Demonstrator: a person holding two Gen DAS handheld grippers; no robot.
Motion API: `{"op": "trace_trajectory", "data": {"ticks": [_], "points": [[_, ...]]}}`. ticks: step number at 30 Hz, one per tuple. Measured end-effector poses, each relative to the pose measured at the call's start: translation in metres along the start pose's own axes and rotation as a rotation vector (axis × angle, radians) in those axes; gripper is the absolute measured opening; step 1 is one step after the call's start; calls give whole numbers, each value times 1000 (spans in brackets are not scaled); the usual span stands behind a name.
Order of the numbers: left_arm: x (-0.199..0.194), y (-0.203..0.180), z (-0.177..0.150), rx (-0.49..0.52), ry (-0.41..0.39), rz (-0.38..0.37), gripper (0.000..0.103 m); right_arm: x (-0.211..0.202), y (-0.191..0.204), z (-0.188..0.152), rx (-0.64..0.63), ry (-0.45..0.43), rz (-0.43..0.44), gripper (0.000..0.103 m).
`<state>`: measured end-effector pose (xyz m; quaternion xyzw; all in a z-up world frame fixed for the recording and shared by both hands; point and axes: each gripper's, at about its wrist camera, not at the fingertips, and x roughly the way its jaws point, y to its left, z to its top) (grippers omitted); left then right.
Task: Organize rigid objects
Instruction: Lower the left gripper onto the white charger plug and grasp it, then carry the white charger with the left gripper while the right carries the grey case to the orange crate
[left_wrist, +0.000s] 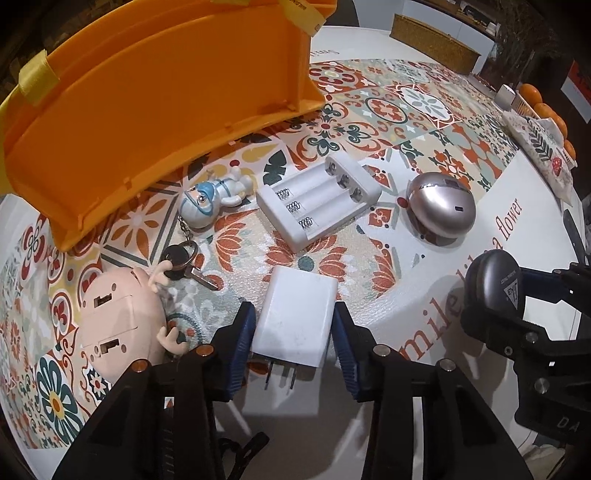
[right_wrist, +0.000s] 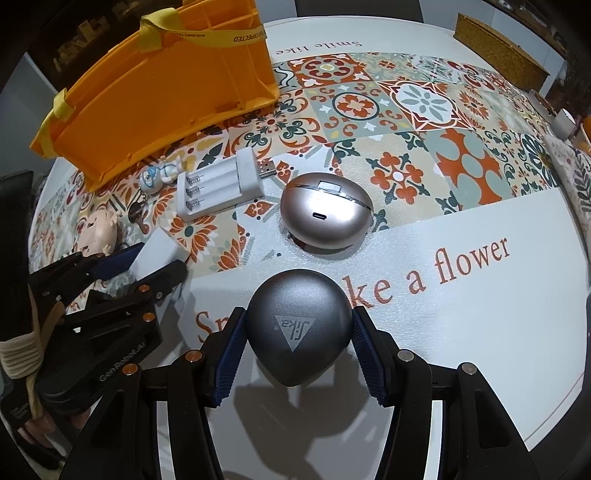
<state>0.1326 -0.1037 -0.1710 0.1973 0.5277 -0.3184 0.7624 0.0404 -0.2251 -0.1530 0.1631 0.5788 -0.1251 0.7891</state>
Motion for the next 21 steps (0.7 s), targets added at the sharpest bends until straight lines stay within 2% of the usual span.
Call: {"op": "trace_trajectory", "data": {"ticks": [8,15,21], "points": [[-1,1,1,-40,-4,-3,40,-1,1,0,-16,-2,-3,57],[-30,0,2,-67,-68,8,38,-12,1,5,-17,-26,8,57],[-45,3,-1,-93,-92,10,38,-23,7,9,-46,-58,12,57]]}}
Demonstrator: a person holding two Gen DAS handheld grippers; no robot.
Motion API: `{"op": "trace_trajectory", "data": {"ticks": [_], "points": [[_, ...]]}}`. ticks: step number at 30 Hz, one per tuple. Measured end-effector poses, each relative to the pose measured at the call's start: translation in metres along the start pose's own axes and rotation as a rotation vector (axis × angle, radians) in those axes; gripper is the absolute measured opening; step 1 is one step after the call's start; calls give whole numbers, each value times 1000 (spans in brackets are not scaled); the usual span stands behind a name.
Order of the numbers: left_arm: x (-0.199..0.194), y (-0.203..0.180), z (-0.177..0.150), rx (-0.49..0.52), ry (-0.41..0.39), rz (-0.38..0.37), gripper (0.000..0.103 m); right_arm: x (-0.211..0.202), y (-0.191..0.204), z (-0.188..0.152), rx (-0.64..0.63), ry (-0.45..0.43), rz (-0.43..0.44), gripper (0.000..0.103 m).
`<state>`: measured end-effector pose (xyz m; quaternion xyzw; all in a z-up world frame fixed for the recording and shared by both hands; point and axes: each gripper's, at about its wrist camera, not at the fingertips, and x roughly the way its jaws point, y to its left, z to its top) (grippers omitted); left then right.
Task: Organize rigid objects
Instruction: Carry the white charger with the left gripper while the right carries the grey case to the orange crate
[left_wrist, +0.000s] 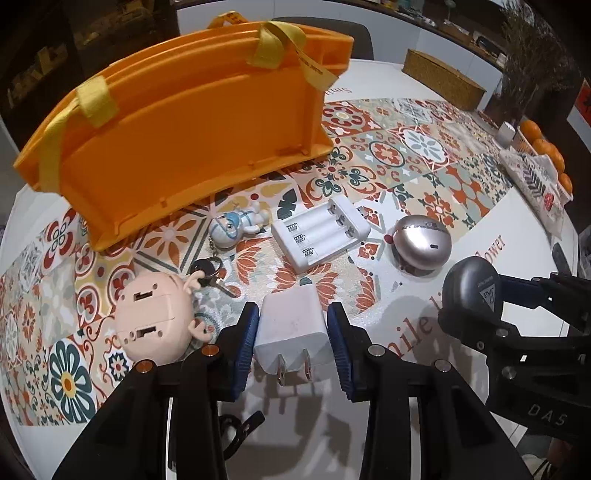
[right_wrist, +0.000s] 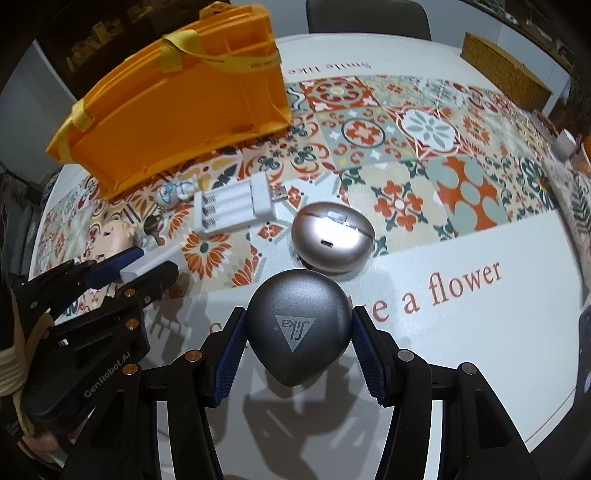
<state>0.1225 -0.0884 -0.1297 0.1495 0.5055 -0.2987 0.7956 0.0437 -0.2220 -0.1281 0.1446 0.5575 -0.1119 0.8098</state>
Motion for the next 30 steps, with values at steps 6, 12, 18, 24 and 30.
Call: {"op": "trace_trajectory", "data": {"ticks": [6,12,18,24,30], "points": [[-23,6,2,-45,-39,12,38,-15,8,5,-35,-35,20,57],[-51,13,4,-90,-92,40,38,-34,17,13,-74,-80,55,56],[-78,22,9,-127,-159,66,38,-53,29,25,-119,-139,80,57],[-97,31,15,-156,-209,90,38,-70,43,37,-168,-196,103,56],[-114,39,20,-174,-255,113,38,-80,53,49,-194,-239,129,56]]}}
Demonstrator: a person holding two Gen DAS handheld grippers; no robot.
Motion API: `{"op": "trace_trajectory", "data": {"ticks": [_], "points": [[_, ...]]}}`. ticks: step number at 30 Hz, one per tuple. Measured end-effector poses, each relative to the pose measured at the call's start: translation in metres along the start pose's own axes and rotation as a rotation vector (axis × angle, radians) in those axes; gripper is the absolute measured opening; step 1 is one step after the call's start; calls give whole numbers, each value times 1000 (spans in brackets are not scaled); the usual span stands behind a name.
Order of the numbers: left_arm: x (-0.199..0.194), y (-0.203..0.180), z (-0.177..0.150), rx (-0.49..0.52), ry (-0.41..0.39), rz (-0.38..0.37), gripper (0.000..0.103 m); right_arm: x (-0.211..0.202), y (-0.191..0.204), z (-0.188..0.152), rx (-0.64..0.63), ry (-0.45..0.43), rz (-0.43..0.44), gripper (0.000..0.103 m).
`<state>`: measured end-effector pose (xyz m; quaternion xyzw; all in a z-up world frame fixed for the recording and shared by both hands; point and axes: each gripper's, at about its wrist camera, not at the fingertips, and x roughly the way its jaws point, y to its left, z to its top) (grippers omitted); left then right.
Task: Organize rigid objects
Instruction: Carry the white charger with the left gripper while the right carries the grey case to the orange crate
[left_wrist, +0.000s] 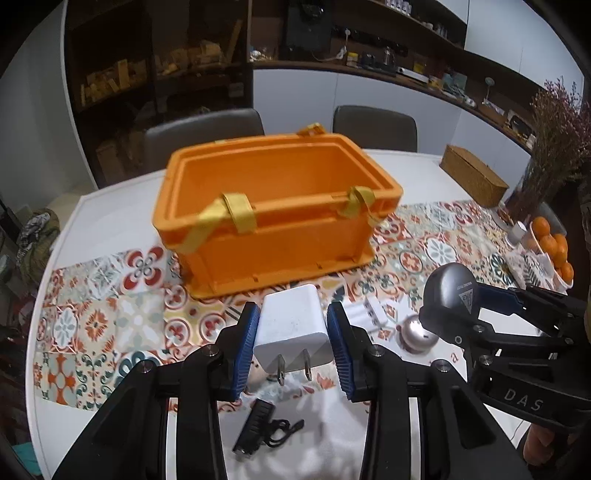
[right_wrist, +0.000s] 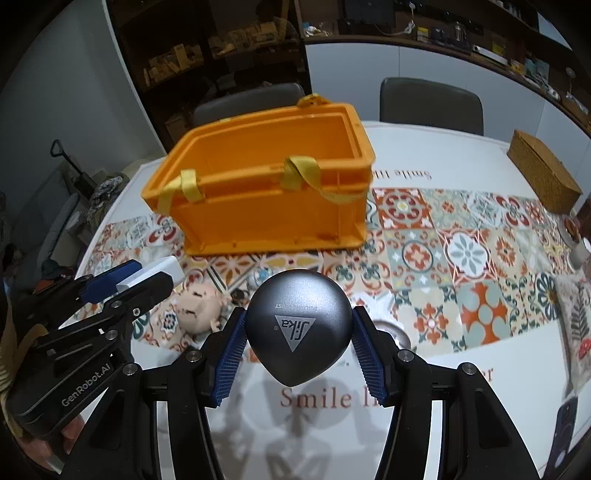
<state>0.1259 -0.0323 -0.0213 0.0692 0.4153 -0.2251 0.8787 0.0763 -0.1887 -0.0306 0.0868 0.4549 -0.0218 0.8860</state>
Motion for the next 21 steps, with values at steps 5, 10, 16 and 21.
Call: {"op": "trace_trajectory", "data": {"ticks": [5,10,16,21], "points": [[-7,3,13,17,-38,34,38,0,6,16,-17,-33,13,56],[-10,9,26,1,-56,24,38,-2,10,30,-34,-67,18,56],[-11,14,43,12,-77,40,38,-1,15,47,-43,-91,30,56],[-12,16,57,20,-98,47,38,-3,19,64,-54,-124,28,56]]}}
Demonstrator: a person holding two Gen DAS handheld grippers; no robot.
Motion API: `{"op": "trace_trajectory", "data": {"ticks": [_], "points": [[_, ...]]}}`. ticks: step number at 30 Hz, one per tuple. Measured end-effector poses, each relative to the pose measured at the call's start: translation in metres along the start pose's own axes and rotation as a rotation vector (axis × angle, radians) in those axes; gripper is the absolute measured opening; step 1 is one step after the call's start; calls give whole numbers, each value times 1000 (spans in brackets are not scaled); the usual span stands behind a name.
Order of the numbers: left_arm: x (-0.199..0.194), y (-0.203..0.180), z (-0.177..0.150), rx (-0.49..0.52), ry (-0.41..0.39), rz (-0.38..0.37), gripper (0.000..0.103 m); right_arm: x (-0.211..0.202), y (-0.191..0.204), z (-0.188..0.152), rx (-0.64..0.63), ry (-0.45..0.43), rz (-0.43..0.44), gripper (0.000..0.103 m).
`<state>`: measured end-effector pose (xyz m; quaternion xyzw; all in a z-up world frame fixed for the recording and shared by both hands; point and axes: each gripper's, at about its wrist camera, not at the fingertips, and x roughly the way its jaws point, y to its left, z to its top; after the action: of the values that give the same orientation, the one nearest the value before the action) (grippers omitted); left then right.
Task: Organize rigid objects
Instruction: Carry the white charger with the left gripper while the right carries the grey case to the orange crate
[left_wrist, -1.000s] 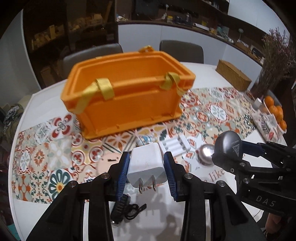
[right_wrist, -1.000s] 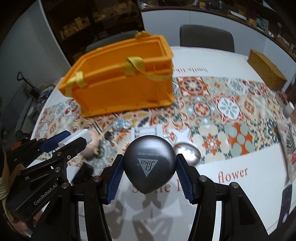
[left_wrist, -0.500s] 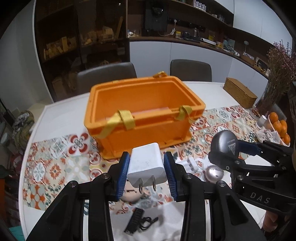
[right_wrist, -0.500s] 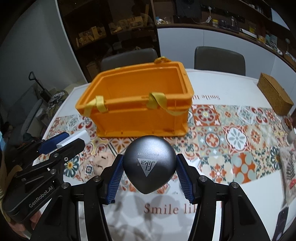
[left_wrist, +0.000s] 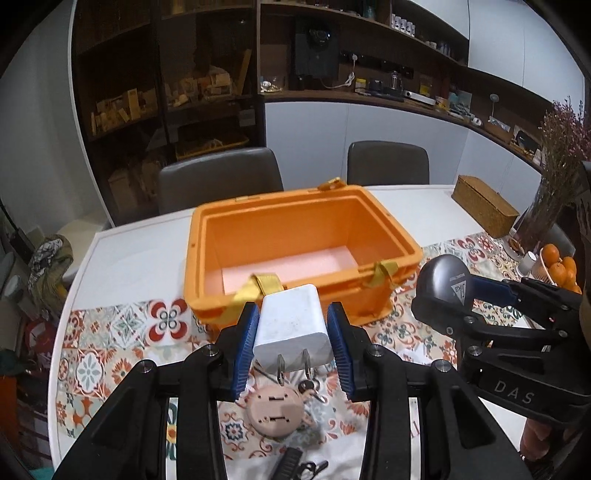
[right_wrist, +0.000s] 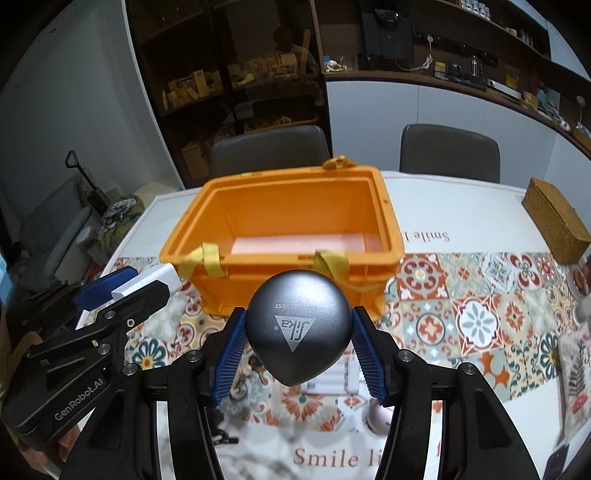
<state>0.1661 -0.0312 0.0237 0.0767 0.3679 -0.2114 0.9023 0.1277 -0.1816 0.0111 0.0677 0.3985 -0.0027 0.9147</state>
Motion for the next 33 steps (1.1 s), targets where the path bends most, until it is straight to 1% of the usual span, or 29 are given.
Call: {"op": "trace_trajectory", "data": {"ticks": [4,7,11,14,21,25,30,33], "points": [[4,2,12,13,-12,18,38,-1,3,14,-16,-24,-5,57],[7,5,20,9,-12,17,38,2,4,25,-21,-24,-18,57],[14,7,31,14,-4,25,38,14,3,42,-17,-2,-26,57],[19,10,39,22,10,14,38,22,0,53,-13,18,-26,56],[35,15,60,40,24,28,38,42,-5,77,-1,62,-31,56],[50,18,71,52,50,30,38,52,-5,93,-13,89,-42,56],[74,25,79,35,110,15,38,68,-5,106,-23,133,-61,56],[88,26,81,36,145,23,38,82,-5,110,-27,172,-63,56]]}}
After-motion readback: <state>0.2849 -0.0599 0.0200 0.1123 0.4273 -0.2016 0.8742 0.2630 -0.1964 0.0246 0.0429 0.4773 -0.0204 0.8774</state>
